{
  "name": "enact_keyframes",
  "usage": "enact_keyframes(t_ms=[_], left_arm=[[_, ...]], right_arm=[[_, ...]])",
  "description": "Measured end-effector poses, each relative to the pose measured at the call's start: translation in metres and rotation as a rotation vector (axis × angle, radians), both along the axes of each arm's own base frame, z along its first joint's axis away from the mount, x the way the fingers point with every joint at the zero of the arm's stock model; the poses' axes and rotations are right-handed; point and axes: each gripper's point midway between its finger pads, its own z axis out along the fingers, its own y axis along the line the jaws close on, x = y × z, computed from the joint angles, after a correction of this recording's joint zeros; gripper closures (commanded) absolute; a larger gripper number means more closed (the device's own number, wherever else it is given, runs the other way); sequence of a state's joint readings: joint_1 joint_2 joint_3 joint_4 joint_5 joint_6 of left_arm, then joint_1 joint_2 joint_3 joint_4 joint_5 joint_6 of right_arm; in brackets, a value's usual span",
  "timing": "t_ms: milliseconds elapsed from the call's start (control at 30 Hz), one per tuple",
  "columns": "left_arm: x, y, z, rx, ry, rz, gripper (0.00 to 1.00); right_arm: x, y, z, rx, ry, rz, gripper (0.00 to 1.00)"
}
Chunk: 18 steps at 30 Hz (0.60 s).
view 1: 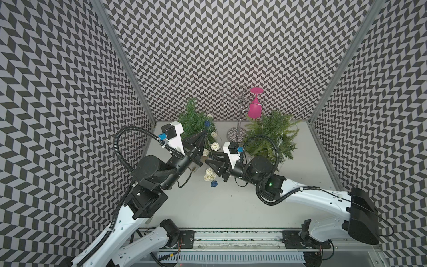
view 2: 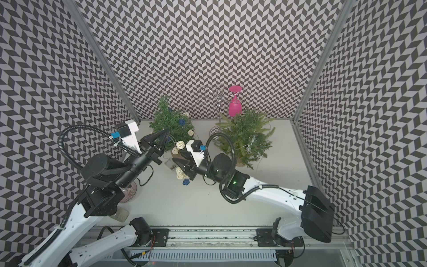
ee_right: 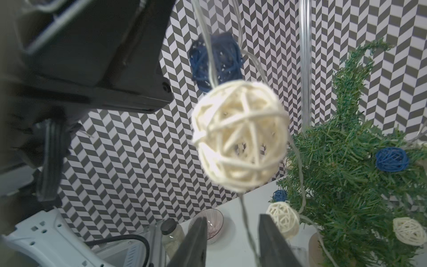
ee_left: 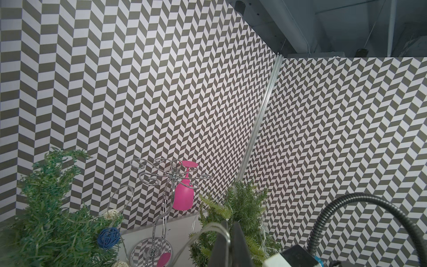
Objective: Wrap string light around the christmas tree
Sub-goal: Wrap the light string around the Christmas tree.
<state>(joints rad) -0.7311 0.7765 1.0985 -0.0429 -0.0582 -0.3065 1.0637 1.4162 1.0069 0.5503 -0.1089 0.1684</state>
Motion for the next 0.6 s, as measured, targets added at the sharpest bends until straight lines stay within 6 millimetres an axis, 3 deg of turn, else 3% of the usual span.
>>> enact_keyframes(t_ms=[100, 267, 367, 600], left_arm=[[0.002, 0.003, -0.001, 0.006, 0.003, 0.013, 1.0], [0.005, 0.013, 0.012, 0.011, -0.009, 0.052, 1.0], [0.009, 0.02, 0.031, 0.0, -0.038, 0.081, 1.0], [0.023, 0.024, 0.064, -0.01, -0.095, 0.097, 1.0]], right_arm=[[0.004, -0.001, -0.002, -0.008, 0.0, -0.028, 1.0], [0.012, -0.009, 0.006, -0.028, -0.008, -0.085, 1.0], [0.018, -0.013, 0.036, -0.037, -0.038, -0.123, 1.0], [0.025, -0.041, 0.133, 0.014, -0.177, -0.228, 1.0]])
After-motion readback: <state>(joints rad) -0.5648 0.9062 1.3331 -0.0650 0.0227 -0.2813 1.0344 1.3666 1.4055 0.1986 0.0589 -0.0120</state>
